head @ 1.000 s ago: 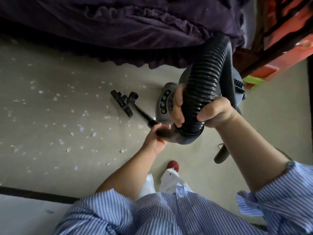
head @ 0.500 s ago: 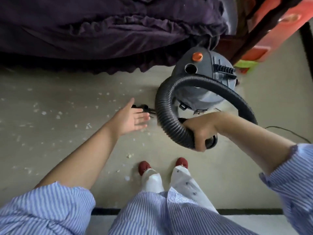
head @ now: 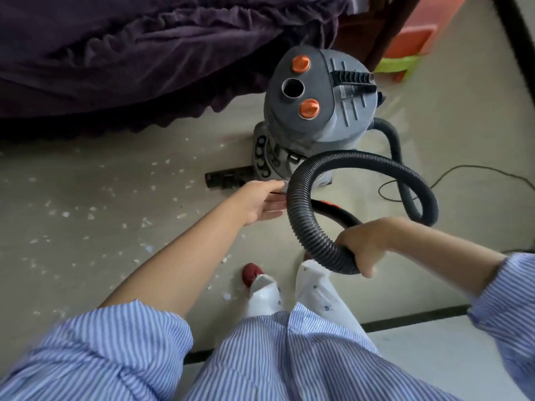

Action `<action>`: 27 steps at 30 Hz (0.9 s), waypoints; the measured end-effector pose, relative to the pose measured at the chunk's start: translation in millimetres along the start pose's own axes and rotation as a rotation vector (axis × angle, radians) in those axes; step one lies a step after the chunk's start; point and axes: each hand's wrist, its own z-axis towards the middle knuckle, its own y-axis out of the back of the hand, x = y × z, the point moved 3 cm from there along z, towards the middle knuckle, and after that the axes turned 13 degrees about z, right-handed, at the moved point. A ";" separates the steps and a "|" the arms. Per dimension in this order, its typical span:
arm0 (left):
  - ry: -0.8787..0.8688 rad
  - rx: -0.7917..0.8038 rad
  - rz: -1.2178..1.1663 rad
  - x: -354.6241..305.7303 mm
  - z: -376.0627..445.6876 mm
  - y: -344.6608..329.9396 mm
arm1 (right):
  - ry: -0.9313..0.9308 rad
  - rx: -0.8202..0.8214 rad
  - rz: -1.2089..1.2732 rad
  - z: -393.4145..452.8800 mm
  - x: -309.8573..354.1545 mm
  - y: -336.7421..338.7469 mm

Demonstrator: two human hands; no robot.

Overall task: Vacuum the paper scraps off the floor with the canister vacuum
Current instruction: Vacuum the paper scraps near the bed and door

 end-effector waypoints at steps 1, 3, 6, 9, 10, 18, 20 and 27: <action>0.030 -0.037 -0.009 4.5 5.4 -1.6 | 0.045 -0.049 0.084 -1.5 -7.1 -4.2; 0.102 -0.072 -0.021 13.8 22.0 -8.9 | 0.205 -0.289 0.321 -9.2 -26.8 -7.4; 0.246 -0.048 -0.045 39.1 42.7 -23.8 | 0.376 -0.828 0.787 -20.3 -61.3 -24.6; 0.303 -0.014 -0.003 50.3 62.0 -41.1 | 0.294 -1.152 1.180 -15.9 -80.8 -49.2; 0.315 -0.002 0.011 50.3 71.4 -51.1 | 0.279 -1.222 1.278 -13.3 -86.5 -53.9; 0.465 0.098 -0.033 55.8 118.0 -119.0 | 0.473 -1.328 1.507 -16.4 -100.0 -64.7; 0.519 0.081 -0.109 56.1 127.8 -135.0 | 0.696 -1.251 1.512 -15.9 -99.1 -68.2; 0.491 -0.125 -0.183 53.7 198.9 -147.2 | 0.941 -1.164 1.376 -31.5 -133.1 -63.0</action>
